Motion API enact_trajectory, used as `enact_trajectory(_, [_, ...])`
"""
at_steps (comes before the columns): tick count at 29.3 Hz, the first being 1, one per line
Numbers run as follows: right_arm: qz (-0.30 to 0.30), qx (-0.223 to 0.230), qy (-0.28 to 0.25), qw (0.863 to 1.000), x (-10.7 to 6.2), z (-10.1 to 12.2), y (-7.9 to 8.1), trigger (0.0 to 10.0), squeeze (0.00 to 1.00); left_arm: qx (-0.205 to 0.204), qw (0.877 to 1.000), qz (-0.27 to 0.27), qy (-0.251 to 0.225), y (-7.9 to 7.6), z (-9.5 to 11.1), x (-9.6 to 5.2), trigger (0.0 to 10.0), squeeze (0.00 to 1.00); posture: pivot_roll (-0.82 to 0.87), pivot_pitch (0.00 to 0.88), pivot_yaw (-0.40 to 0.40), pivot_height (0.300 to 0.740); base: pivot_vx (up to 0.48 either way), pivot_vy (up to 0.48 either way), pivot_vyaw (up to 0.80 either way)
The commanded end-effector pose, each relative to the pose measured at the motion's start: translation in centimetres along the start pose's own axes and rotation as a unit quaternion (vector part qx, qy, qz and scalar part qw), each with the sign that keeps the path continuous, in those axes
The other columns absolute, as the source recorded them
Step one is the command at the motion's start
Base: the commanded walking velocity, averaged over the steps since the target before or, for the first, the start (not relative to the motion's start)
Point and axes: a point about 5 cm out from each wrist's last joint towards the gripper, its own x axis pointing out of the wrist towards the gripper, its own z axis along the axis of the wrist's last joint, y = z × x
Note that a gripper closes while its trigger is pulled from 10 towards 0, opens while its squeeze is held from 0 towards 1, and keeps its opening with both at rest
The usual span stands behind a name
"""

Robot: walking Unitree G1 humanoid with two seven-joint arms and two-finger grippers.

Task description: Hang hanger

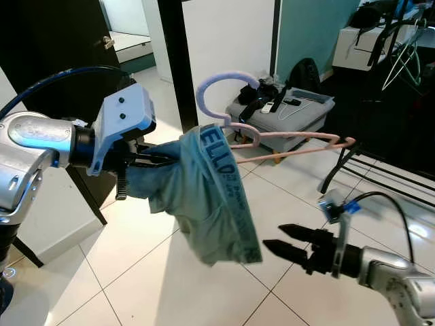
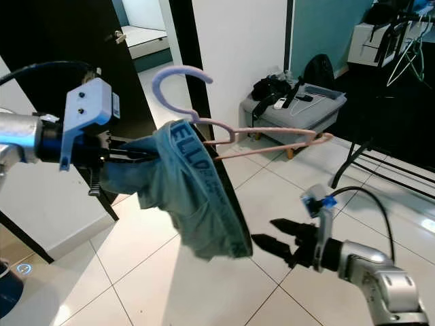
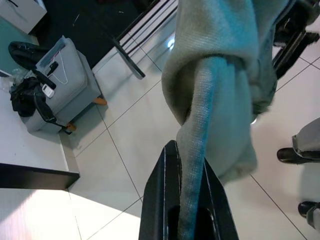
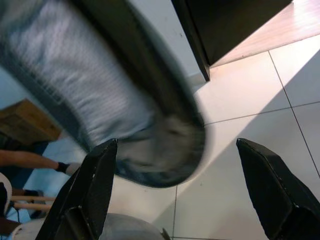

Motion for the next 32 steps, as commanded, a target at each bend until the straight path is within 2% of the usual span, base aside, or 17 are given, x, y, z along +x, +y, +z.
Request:
enact_trajectory(1, [-0.002, -0.01, 0.014, 1.0, 1.1, 0.2, 0.4, 10.0, 0.0, 0.012, 1.0, 0.0, -0.013, 0.2, 0.9, 0.1, 10.0, 0.0, -0.09, 0.0, 0.097, 0.731, 0.0, 0.0, 0.0])
enact_trajectory(9, [-0.014, -0.018, 0.033, 0.999, 1.7, 0.3, 0.2, 10.0, 0.0, 0.019, 1.0, 0.001, -0.019, 0.3, 1.4, 0.1, 10.0, 0.0, -0.09, 0.0, 0.099, 0.731, 0.0, 0.0, 0.0])
enact_trajectory(15, [-0.028, -0.031, 0.05, 0.998, 2.9, 0.2, 0.4, 10.0, 0.0, 0.025, 0.999, 0.004, -0.034, 0.3, 2.2, 0.2, 10.0, 0.0, -0.09, 0.0, 0.105, 0.731, 0.0, 0.0, 0.0])
enact_trajectory(29, [-0.055, -0.036, 0.076, 0.995, 3.3, -0.4, 0.0, 10.0, 0.0, 0.032, 0.999, 0.002, -0.044, 0.2, 3.0, 0.1, 10.0, 0.0, -0.09, 0.0, 0.1, 0.731, 0.0, 0.0, 0.0])
enact_trajectory(30, [-0.062, -0.03, 0.072, 0.995, 3.3, -0.3, -0.2, 2.5, 0.0, 0.032, 0.998, 0.002, -0.044, 0.3, 3.1, 0.1, 10.0, 0.0, -0.09, 0.0, 0.099, 0.731, 0.0, 0.0, 0.0])
enact_trajectory(31, [-0.062, -0.03, 0.072, 0.995, 3.3, -0.3, -0.2, 2.5, 0.0, 0.032, 0.998, 0.002, -0.044, 0.3, 3.1, 0.1, 10.0, 0.0, -0.09, 0.0, 0.099, 0.731, 0.0, 0.0, 0.0])
enact_trajectory(32, [-0.065, -0.029, 0.07, 0.995, 3.4, -0.3, -0.2, 0.0, 0.0, 0.032, 0.998, 0.003, -0.045, 0.3, 3.1, 0.1, 10.0, 0.0, -0.09, 0.0, 0.099, 0.731, 0.0, 0.0, 0.0])
